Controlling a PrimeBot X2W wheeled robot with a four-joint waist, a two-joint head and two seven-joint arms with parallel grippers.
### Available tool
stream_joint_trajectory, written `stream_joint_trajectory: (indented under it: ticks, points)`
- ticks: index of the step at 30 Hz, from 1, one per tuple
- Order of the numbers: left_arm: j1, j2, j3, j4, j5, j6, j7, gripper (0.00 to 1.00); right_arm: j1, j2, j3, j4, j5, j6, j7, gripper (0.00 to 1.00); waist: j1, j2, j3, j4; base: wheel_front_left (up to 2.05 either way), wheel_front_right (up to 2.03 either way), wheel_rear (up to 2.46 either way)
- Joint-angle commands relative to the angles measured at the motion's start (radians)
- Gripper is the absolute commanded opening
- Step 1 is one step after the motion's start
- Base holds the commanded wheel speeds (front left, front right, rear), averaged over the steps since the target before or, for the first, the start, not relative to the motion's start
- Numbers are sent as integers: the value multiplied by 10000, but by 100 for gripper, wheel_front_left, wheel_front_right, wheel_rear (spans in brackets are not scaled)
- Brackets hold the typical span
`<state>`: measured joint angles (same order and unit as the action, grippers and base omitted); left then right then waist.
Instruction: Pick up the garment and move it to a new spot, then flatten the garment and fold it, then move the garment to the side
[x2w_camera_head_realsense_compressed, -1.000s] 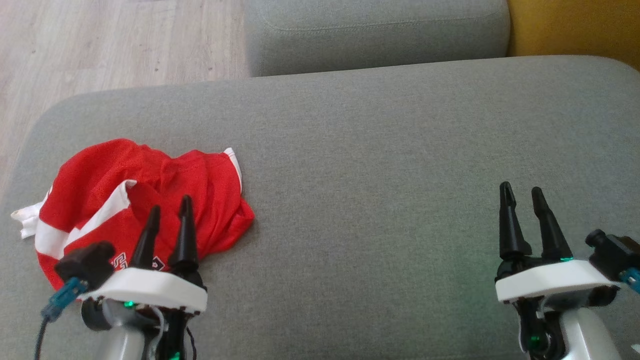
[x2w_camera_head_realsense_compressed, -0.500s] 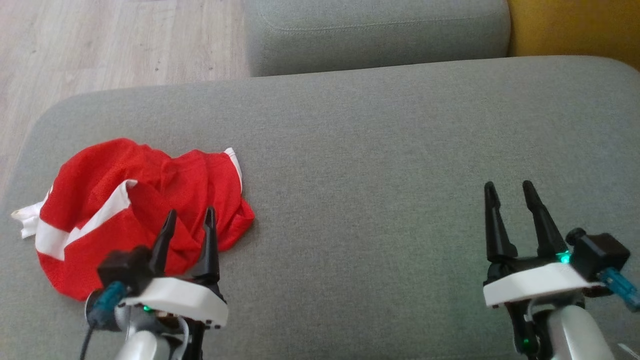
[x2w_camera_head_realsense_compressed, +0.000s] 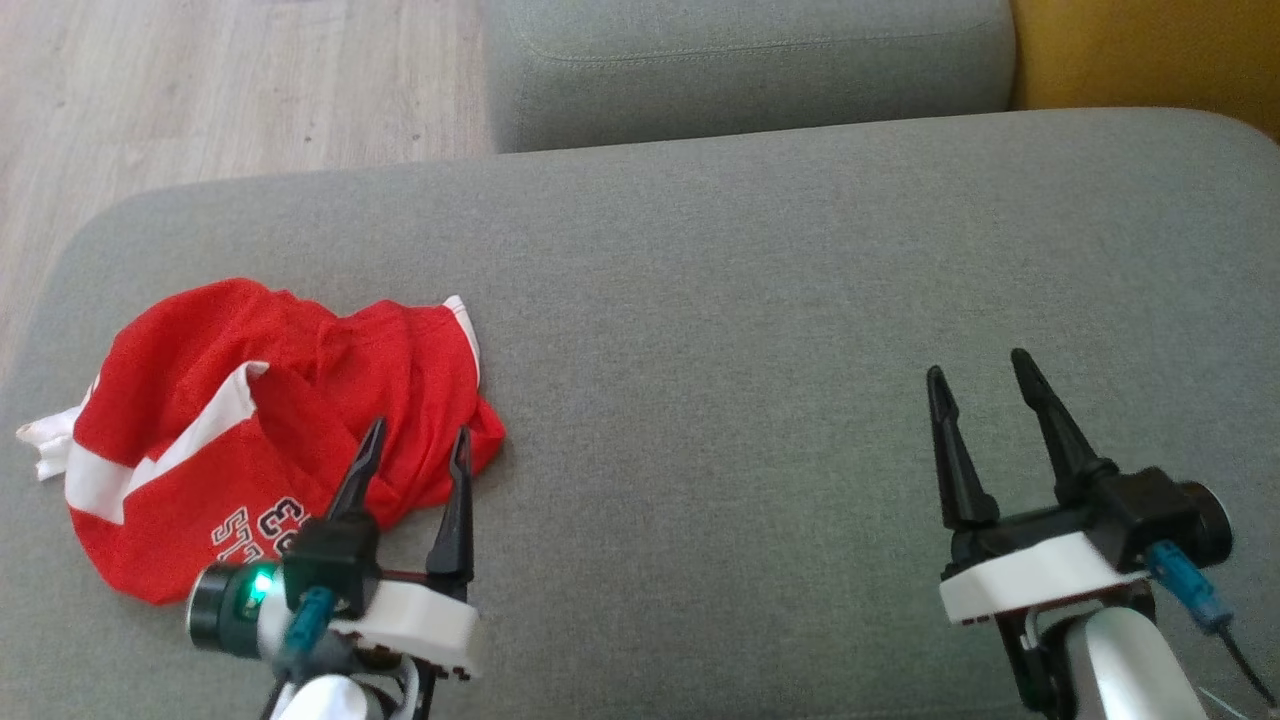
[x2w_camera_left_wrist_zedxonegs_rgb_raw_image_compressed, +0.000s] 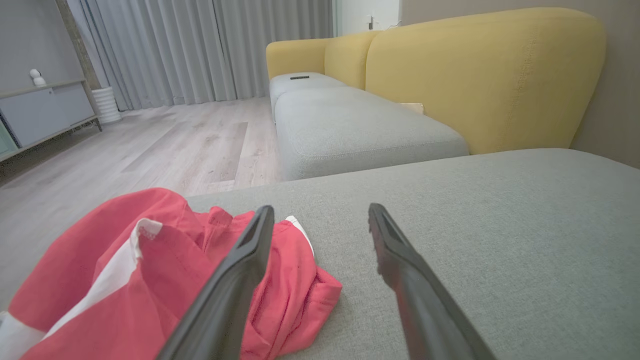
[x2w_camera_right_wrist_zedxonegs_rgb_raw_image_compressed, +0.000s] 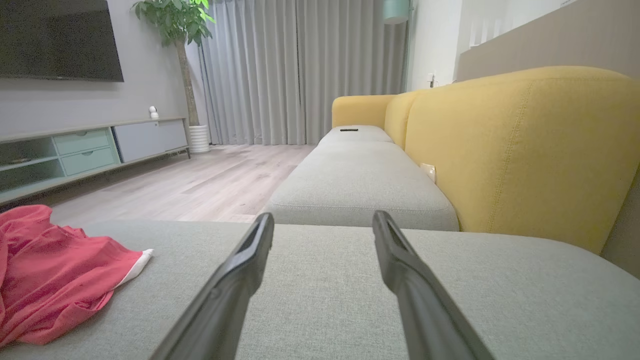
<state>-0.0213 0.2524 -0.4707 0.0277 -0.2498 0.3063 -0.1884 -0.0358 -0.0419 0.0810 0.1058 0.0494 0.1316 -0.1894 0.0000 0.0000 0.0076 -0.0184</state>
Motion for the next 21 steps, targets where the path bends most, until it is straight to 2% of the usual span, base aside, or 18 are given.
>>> stream_joint_trajectory:
  ticks: [1, 6, 14, 21]
  points:
    - [-623, 236, 209, -408, 281, 127, -161, 100, -559, -73, 251, -431, -315, -8, -147, 100, 0, 0, -1, -1, 0, 0, 0]
    - [-694, 364, -133, -545, 649, 349, -308, 100, -589, -75, 341, -543, -1107, -8, -294, 100, 0, 0, 9, 10, 0, 0, 0]
    - [-521, 202, 55, -1001, 941, 251, -542, 100, -537, -80, 479, -643, -1812, -9, -531, 100, 0, 0, 22, 42, 0, 0, 0]
    - [-97, -339, 823, -1345, 1347, -416, -734, 100, -358, -83, 462, -303, -88, -9, -724, 100, 0, 0, -22, 56, 0, 0, 0]
